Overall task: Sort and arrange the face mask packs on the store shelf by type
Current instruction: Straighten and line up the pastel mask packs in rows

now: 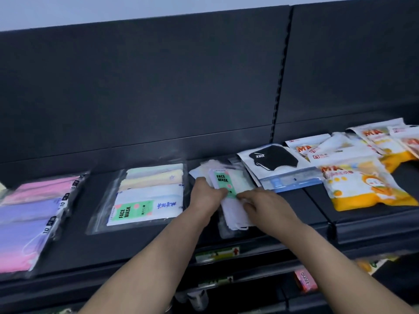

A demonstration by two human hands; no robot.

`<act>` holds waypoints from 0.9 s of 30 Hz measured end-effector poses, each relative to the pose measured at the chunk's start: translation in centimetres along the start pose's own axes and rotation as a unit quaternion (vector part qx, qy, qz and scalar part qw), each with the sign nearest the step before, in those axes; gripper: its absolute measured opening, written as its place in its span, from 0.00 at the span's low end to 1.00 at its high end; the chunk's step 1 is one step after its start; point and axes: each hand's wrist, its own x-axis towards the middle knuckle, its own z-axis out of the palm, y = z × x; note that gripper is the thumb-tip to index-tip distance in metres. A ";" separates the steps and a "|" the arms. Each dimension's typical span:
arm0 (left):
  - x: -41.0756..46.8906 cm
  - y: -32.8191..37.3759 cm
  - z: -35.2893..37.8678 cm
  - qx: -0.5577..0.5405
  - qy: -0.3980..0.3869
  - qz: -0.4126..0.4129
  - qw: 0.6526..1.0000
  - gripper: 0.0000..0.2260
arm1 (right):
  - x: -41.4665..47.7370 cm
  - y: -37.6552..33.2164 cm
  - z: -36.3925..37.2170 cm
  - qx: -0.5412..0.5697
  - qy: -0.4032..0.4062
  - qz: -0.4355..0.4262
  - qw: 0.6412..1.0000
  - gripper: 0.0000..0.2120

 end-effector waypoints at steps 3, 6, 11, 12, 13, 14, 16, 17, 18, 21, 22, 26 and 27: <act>-0.1 -0.1 -0.9 -0.020 0.068 0.050 0.996 0.31 | 0.2 0.0 0.0 0.014 0.029 -0.002 0.999 0.18; -0.4 -0.1 -3.6 -0.047 0.159 0.098 0.981 0.32 | 1.0 -0.8 0.4 0.019 0.041 -0.021 0.999 0.20; -1.0 -0.6 -7.8 -0.058 0.169 0.104 0.978 0.17 | 2.3 -5.7 1.1 0.148 -0.009 -0.056 0.987 0.27; -1.2 -0.8 -8.4 -0.060 0.143 0.092 0.984 0.16 | 2.4 -6.7 1.3 0.146 -0.037 -0.066 0.986 0.29; -1.5 -1.0 -8.9 -0.060 0.110 0.078 0.989 0.16 | 2.6 -7.5 1.6 0.137 -0.059 -0.073 0.986 0.29; -1.7 -1.3 -9.7 -0.032 0.093 0.075 0.992 0.16 | 2.8 -8.1 2.0 0.126 -0.081 -0.078 0.986 0.27; -2.0 -2.0 -11.4 0.109 0.078 0.086 0.987 0.21 | 3.3 -9.0 2.7 0.122 -0.114 -0.077 0.983 0.22; -2.3 -2.3 -12.2 0.200 0.072 0.093 0.973 0.24 | 3.4 -9.3 2.9 0.128 -0.124 -0.076 0.981 0.21; -2.5 -2.5 -12.9 0.257 0.058 0.105 0.959 0.27 | 3.4 -9.5 3.1 0.135 -0.131 -0.071 0.980 0.20; -2.4 -3.2 -14.8 0.224 -0.042 0.123 0.966 0.36 | 3.8 -10.1 3.5 0.160 -0.119 -0.053 0.979 0.23; -1.9 -3.4 -15.3 0.223 -0.052 0.141 0.963 0.38 | 4.0 -10.3 3.6 0.169 -0.113 -0.046 0.978 0.25; -1.2 -2.5 -16.2 0.466 0.062 0.290 0.834 0.15 | 4.6 -11.4 4.3 0.267 -0.092 -0.039 0.958 0.26; -1.0 -2.2 -16.5 0.509 0.138 0.351 0.774 0.09 | 4.8 -11.6 4.5 0.281 -0.073 -0.037 0.956 0.26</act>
